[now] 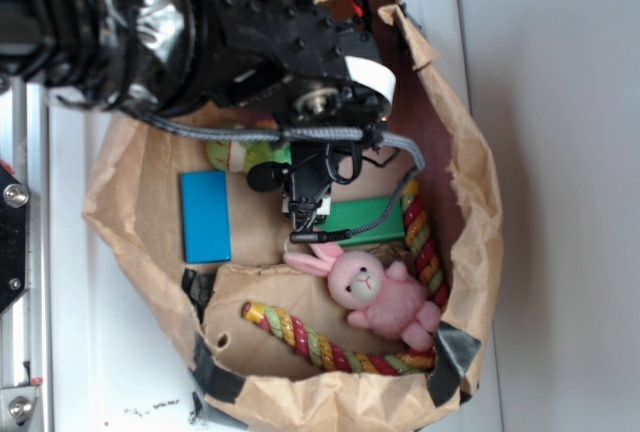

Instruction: Grab the green animal.

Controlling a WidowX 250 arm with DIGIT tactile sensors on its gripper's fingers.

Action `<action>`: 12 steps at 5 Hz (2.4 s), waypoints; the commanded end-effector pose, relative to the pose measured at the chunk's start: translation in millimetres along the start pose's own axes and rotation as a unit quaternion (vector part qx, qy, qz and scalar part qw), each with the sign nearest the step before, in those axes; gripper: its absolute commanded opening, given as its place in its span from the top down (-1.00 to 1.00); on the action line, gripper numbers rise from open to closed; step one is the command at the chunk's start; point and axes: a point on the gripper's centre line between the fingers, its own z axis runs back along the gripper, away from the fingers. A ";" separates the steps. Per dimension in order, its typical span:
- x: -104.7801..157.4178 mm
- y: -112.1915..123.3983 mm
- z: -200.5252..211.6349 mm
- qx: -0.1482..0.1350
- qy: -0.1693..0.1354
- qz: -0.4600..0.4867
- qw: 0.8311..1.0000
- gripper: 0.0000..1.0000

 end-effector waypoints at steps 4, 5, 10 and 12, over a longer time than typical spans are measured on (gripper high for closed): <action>6.6 7.3 24.5 -0.008 -0.025 0.025 0.999 1.00; 8.6 16.0 42.7 -0.029 -0.021 0.045 0.998 1.00; 1.5 -12.5 135.6 -0.055 -0.045 0.054 0.996 1.00; 10.6 -42.0 153.2 -0.022 -0.045 0.061 0.997 1.00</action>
